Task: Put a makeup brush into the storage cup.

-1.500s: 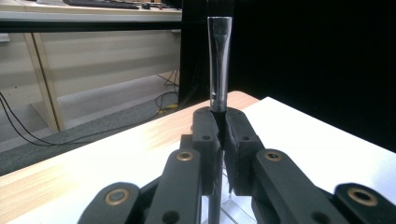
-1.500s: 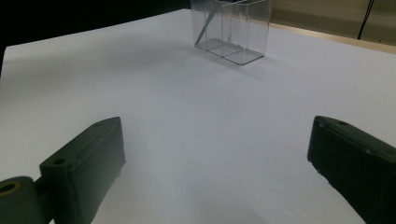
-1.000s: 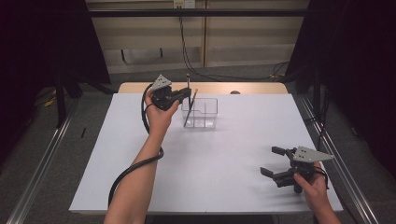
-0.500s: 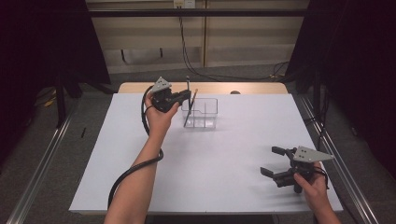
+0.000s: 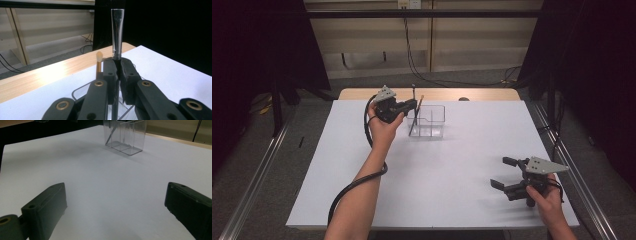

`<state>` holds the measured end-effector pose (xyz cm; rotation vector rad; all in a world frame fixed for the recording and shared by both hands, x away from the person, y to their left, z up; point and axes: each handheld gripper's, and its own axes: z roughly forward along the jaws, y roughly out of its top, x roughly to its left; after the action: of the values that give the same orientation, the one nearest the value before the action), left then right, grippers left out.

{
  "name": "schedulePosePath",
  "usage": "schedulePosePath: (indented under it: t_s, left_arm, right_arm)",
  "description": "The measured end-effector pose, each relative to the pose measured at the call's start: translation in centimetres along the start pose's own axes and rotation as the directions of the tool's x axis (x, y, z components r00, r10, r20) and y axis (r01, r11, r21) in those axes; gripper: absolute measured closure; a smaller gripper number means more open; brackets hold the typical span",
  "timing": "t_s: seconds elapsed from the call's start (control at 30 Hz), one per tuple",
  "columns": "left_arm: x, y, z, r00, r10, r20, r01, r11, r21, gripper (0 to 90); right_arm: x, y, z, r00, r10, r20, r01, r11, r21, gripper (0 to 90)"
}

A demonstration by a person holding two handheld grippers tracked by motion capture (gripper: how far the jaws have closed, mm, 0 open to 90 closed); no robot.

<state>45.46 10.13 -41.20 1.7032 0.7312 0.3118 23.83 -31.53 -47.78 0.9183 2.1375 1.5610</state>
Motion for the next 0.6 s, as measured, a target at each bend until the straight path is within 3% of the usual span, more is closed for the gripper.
schedulePosePath:
  t_s: [0.53,0.6]
  left_arm:
    - [-0.15,-0.12,0.05,0.9998,-0.005,0.017,0.005,1.0000,0.006,83.4]
    - [-0.12,-0.19,0.05,0.9993,-0.022,0.029,0.022,0.9998,0.000,76.6]
  right_arm:
    - [-0.01,0.02,0.02,1.0000,-0.003,-0.002,0.003,1.000,0.002,3.5]
    - [0.00,0.04,0.04,1.0000,-0.004,-0.002,0.004,1.000,0.001,3.5]
